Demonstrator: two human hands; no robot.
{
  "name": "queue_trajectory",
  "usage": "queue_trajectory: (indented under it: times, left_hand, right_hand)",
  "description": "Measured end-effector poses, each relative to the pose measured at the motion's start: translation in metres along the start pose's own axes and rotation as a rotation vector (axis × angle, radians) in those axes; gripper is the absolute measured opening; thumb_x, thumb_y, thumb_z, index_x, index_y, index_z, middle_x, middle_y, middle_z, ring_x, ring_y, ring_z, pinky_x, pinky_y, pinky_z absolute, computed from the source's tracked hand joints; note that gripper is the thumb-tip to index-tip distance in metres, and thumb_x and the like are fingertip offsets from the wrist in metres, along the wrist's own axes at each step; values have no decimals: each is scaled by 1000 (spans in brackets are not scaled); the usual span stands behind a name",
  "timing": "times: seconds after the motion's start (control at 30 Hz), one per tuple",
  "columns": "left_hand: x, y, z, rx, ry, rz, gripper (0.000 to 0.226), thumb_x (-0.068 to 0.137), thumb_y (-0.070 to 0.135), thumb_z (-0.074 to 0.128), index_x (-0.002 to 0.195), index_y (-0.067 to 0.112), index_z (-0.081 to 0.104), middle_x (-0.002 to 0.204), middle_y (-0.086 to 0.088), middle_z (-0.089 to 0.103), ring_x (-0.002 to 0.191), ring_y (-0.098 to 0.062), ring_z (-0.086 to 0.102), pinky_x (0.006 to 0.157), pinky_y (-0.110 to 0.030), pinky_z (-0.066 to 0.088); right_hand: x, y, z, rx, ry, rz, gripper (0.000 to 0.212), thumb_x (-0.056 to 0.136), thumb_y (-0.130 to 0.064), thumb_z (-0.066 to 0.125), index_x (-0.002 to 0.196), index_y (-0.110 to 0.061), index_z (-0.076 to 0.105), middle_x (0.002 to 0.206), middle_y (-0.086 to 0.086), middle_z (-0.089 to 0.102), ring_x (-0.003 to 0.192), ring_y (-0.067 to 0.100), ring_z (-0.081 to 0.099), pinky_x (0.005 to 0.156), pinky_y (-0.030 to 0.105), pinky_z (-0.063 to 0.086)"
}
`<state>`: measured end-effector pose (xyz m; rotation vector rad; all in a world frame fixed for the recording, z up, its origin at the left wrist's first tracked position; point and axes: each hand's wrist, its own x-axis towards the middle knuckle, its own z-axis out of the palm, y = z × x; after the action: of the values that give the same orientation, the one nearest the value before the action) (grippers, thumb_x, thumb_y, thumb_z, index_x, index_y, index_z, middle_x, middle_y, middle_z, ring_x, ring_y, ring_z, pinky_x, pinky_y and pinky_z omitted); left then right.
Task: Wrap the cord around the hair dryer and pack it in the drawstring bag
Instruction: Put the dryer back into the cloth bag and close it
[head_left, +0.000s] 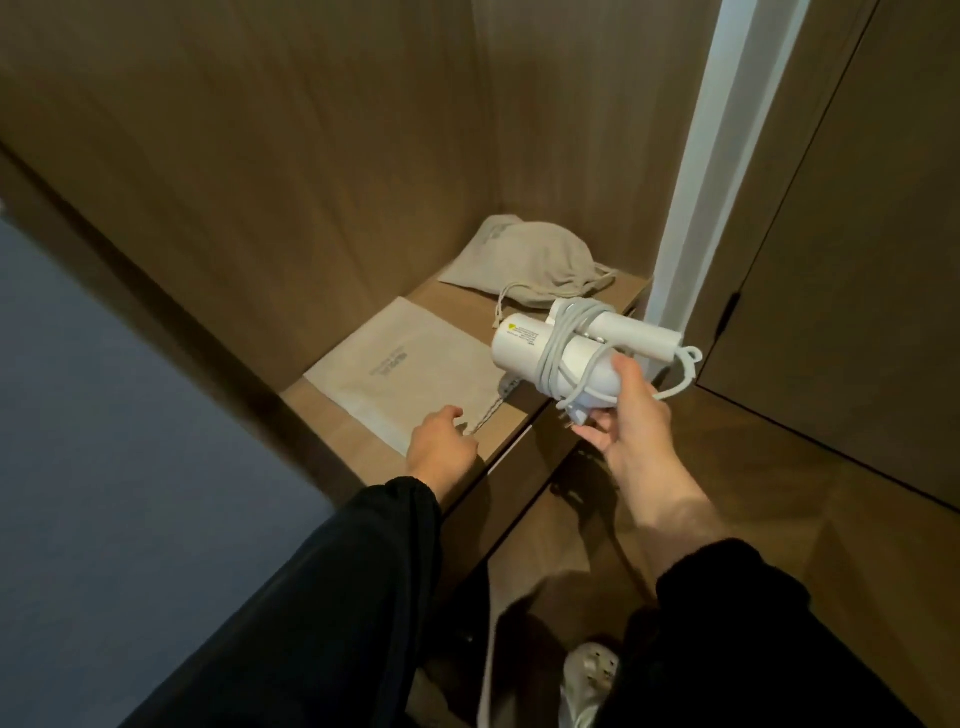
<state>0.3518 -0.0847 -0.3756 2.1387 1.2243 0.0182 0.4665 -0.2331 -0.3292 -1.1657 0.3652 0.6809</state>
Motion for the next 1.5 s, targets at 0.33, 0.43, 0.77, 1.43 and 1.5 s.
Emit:
queue_trajectory:
  times: [0.33, 0.43, 0.77, 1.43, 1.5]
  left_hand:
    - [32, -2, 40, 417, -2, 77, 37, 84, 36, 69, 114, 18, 55, 114, -4, 51, 107, -25, 48, 86, -36, 47]
    - [31, 2, 44, 361, 11, 95, 20, 88, 24, 64, 105, 16, 58, 107, -5, 57, 98, -25, 55, 78, -32, 45]
    - [19, 18, 8, 237, 89, 101, 12, 91, 28, 57, 91, 16, 60, 86, -3, 63, 82, -22, 58, 68, -30, 45]
    - [-155, 156, -201, -415, 77, 309, 25, 82, 16, 56, 58, 12, 48, 47, 0, 40, 43, -16, 33, 44, -20, 26]
    - [-179, 170, -237, -536, 9, 290, 32, 83, 10, 51, 52, 12, 41, 39, 2, 37, 34, -13, 32, 39, -15, 25]
  right_hand:
    - [29, 9, -14, 69, 15, 48, 25, 87, -34, 65, 109, -24, 59, 109, 5, 68, 101, 26, 65, 93, 52, 49]
    - [29, 11, -14, 82, 17, 75, 29, 87, -34, 66, 113, -24, 57, 110, 4, 66, 103, 26, 63, 94, 54, 48]
    - [7, 1, -9, 177, 20, 38, 35, 86, -34, 66, 118, -23, 57, 107, 2, 67, 102, 25, 64, 94, 53, 48]
    - [-223, -133, 19, 238, -194, -245, 20, 85, -37, 64, 96, -21, 59, 99, 9, 66, 93, 28, 63, 92, 52, 49]
    - [-254, -150, 29, 230, -237, -269, 20, 85, -37, 64, 94, -21, 59, 97, 9, 66, 87, 27, 63, 91, 50, 50]
